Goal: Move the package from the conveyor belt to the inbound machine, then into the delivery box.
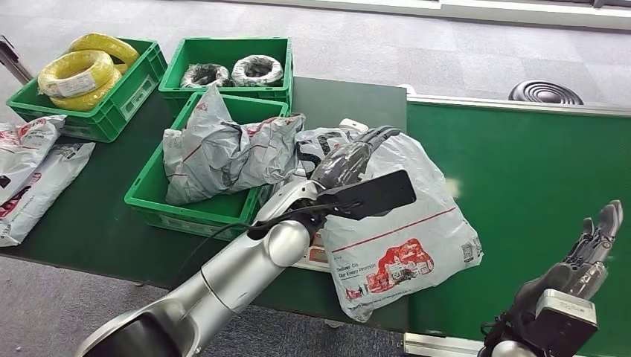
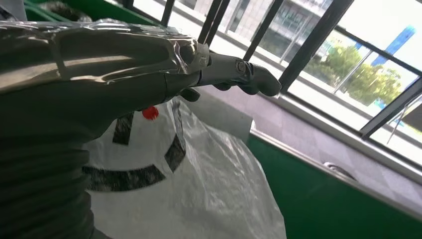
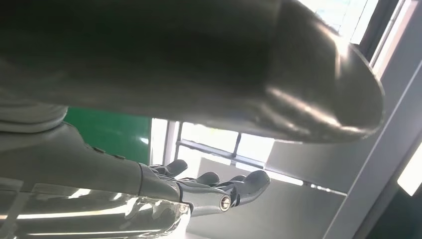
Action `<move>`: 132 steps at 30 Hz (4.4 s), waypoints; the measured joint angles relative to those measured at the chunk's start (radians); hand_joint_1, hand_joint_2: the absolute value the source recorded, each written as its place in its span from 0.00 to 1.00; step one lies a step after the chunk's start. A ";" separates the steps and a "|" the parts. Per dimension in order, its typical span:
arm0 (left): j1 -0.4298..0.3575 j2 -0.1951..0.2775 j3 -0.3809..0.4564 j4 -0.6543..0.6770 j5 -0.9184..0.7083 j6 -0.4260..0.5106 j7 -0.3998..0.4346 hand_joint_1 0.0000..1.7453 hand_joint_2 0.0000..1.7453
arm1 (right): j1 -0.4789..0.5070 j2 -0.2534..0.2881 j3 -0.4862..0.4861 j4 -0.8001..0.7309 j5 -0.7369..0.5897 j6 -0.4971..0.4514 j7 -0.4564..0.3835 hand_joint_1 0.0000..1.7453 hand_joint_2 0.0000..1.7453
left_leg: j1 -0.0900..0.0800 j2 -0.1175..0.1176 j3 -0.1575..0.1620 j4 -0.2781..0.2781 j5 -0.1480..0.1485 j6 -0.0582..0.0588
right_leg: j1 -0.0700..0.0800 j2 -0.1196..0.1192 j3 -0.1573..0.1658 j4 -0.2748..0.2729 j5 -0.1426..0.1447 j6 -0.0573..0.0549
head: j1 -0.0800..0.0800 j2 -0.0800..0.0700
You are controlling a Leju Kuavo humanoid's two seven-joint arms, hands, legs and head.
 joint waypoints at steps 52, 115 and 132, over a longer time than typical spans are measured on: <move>-0.131 -0.029 -0.356 0.449 0.084 0.342 -0.009 1.00 1.00 | 0.011 0.091 -0.016 -0.088 0.035 0.008 0.000 0.00 1.00 | 0.000 0.002 0.001 0.000 0.000 0.000 | 0.000 0.001 0.002 0.000 0.000 0.000 | 0.000 0.000; -0.237 0.373 0.671 0.315 -0.322 0.133 0.115 1.00 1.00 | 0.108 0.091 -0.039 -0.107 0.043 -0.034 0.038 0.00 1.00 | 0.001 0.004 0.001 -0.001 0.001 -0.001 | 0.001 0.004 0.000 0.001 0.000 -0.001 | 0.000 0.000; -0.245 0.404 0.692 0.470 -0.222 -0.087 0.024 0.00 1.00 | 0.107 0.088 -0.047 -0.103 0.039 -0.012 0.039 0.00 1.00 | 0.001 0.003 0.000 -0.001 0.001 -0.001 | 0.001 0.004 0.000 0.001 0.000 -0.001 | 0.000 0.000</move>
